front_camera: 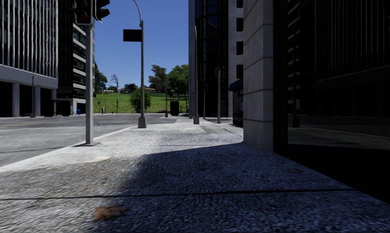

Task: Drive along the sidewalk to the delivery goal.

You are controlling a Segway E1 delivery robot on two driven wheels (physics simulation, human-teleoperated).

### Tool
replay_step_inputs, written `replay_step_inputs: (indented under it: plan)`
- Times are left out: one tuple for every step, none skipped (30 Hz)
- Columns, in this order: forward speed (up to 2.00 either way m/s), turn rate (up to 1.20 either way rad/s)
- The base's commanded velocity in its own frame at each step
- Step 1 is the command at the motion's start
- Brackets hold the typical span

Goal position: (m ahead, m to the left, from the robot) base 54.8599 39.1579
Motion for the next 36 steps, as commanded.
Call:
replay_step_inputs:
  plan:
    - [1.93, 0.0]
    - [1.93, 0.0]
    - [1.93, 0.0]
    - [1.93, 0.0]
    - [1.93, 0.0]
    - [1.93, 0.0]
    - [1.93, 0.0]
    - [1.93, 0.0]
    - [1.93, 0.0]
    - [1.93, 0.0]
    - [1.93, 0.0]
    - [1.93, 0.0]
    - [1.93, 0.0]
    - [1.93, -0.03]
    - [1.93, -0.03]
    - [1.93, -0.04]
    - [1.93, -0.04]
    - [1.93, -0.04]
    - [1.93, -0.04]
    - [1.93, 0.0]
    - [1.93, 0.0]
    - [1.93, 0.0]
    - [1.93, 0.0]
    - [1.93, 0.0]
    - [1.93, 0.0]
    - [1.93, 0.0]
    - [1.93, 0.0]
    - [1.93, 0.0]
    - [1.93, 0.0]
    - [1.93, 0.0]
    - [1.93, 0.0]
    - [1.93, 0.0]
    - [1.93, 0.0]
    - [1.93, 0.0]
    - [1.93, 0.0]
    - [1.93, 0.0]
